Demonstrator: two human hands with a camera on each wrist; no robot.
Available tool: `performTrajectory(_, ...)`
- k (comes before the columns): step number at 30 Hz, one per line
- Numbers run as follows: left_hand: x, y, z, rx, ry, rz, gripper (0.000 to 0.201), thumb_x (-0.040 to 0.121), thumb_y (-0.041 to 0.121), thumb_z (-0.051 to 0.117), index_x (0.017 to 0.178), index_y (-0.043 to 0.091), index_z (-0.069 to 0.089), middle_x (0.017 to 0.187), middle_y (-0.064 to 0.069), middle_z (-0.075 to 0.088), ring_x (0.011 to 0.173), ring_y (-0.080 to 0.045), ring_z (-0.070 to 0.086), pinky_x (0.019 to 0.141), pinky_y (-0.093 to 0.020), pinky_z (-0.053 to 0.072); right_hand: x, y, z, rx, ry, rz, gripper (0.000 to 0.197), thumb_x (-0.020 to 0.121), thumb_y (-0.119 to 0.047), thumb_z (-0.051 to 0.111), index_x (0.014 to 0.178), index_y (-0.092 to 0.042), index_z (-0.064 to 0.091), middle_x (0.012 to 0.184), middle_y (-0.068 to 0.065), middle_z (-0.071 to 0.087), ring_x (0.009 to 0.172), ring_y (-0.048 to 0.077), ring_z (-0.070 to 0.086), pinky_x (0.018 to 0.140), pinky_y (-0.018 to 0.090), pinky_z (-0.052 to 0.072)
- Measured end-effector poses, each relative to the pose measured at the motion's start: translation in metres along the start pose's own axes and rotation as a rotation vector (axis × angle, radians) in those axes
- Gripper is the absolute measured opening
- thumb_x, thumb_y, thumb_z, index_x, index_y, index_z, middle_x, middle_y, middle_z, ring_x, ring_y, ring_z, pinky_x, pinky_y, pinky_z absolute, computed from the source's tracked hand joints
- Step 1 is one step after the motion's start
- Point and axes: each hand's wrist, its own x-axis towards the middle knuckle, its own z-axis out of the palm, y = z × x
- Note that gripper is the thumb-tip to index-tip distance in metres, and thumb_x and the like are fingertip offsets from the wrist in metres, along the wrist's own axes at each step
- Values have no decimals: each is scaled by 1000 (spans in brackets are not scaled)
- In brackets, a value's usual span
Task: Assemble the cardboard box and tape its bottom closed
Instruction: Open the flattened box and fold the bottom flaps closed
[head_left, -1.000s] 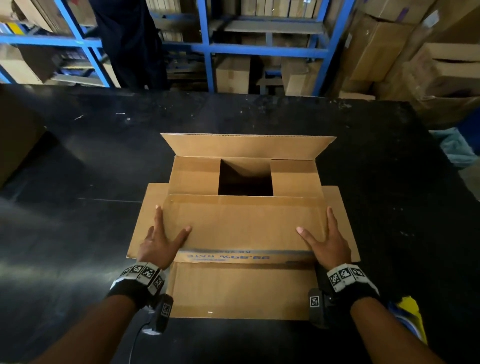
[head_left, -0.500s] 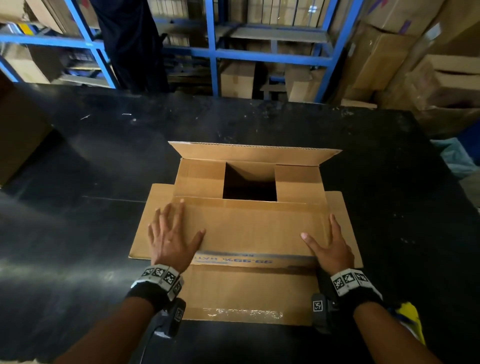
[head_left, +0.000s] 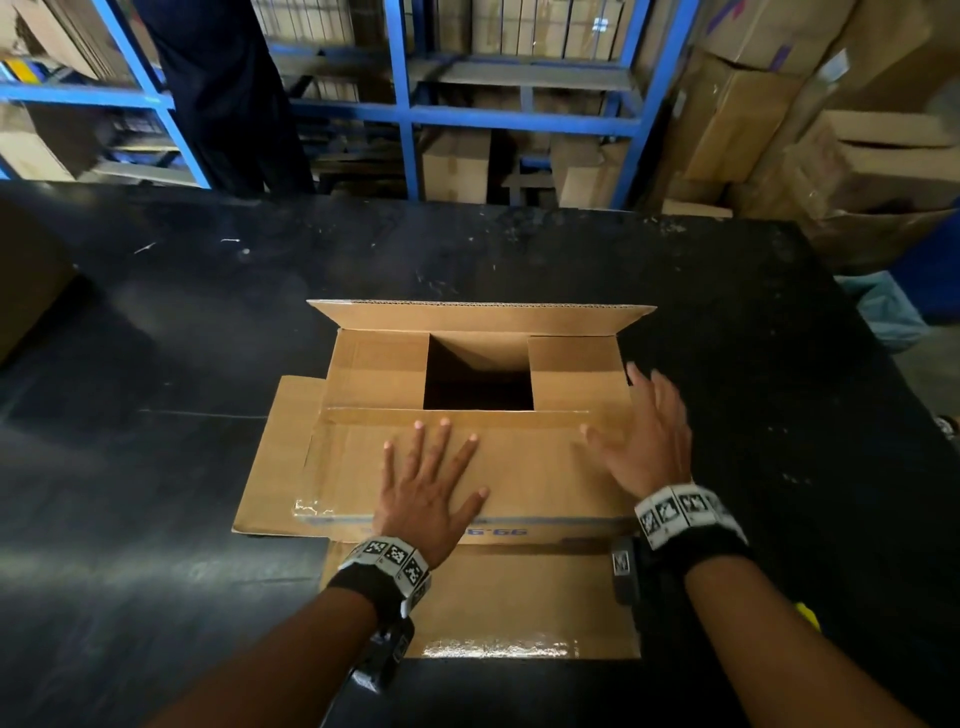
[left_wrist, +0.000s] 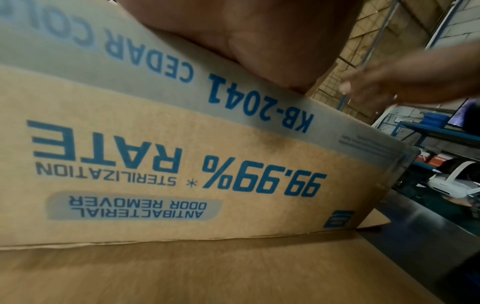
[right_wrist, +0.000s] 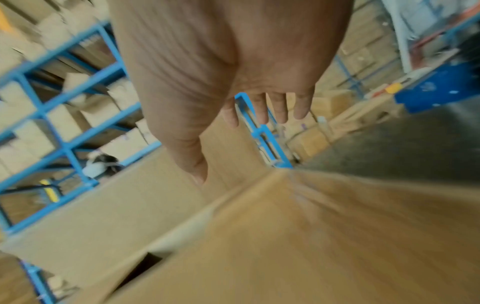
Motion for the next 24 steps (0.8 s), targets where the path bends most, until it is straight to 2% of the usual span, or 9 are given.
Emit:
performTrajectory(2,0,0,1,1,-11,0,69,97,72,6,160,45,-1,172,6,-1,159,-28,-3,122,-57,-5,25,-32,-15,-32,127,-166,98,75,-46,77,153,-36,19,165,4,13,152,28,10,120,55,18)
performTrajectory(4,0,-1,2,2,-12,-5,69,97,72,7,160,45,-1,172,6,-1,159,-28,-2,123,-58,-2,51,-60,-23,-89,175,-289,96,77,-46,74,154,-36,19,166,4,11,153,28,5,120,55,14)
performTrajectory(9,0,-2,3,7,-25,-11,70,96,73,4,160,45,-2,172,6,-4,158,-27,-7,122,-57,-6,67,-75,-10,-274,33,-342,96,80,-49,69,156,-33,13,167,4,11,154,31,0,120,61,8)
performTrajectory(12,2,-1,2,10,-19,-8,70,96,73,6,160,45,-3,172,6,-6,158,-26,-9,123,-57,-7,41,-58,6,-290,22,-363,91,80,-51,66,155,-31,18,161,6,27,152,32,12,120,61,11)
performTrajectory(14,2,-2,3,1,-15,-14,69,97,73,10,159,46,-5,172,6,-7,158,-26,-11,123,-57,-7,19,-46,21,-322,-55,-364,87,82,-55,62,154,-32,19,160,6,29,150,31,18,120,61,10)
performTrajectory(17,1,-2,4,2,-5,-3,70,98,72,11,160,44,-3,172,4,-2,158,-28,-6,123,-58,-4,-9,-33,49,-349,-263,-310,79,92,-59,44,157,-34,7,168,4,2,153,30,-2,121,59,1)
performTrajectory(19,1,-2,4,2,-12,1,70,97,73,10,160,44,-1,172,4,-1,158,-27,-5,124,-59,-2,-18,-27,62,-343,-293,-296,76,96,-58,31,158,-34,-5,167,3,-14,152,28,-17,121,58,-2)
performTrajectory(21,2,-2,2,-15,-29,-4,70,97,73,11,160,44,5,173,5,0,159,-27,-6,124,-59,-4,-21,-24,69,-344,-270,-296,73,97,-58,24,157,-34,-10,165,1,-21,150,26,-23,121,57,-6)
performTrajectory(24,12,12,-8,-95,-33,-24,67,97,66,25,155,35,31,171,2,13,159,-27,-3,124,-59,-6,-22,-20,75,-363,-234,-291,70,96,-58,16,157,-35,-11,165,0,-22,150,24,-24,120,55,-9)
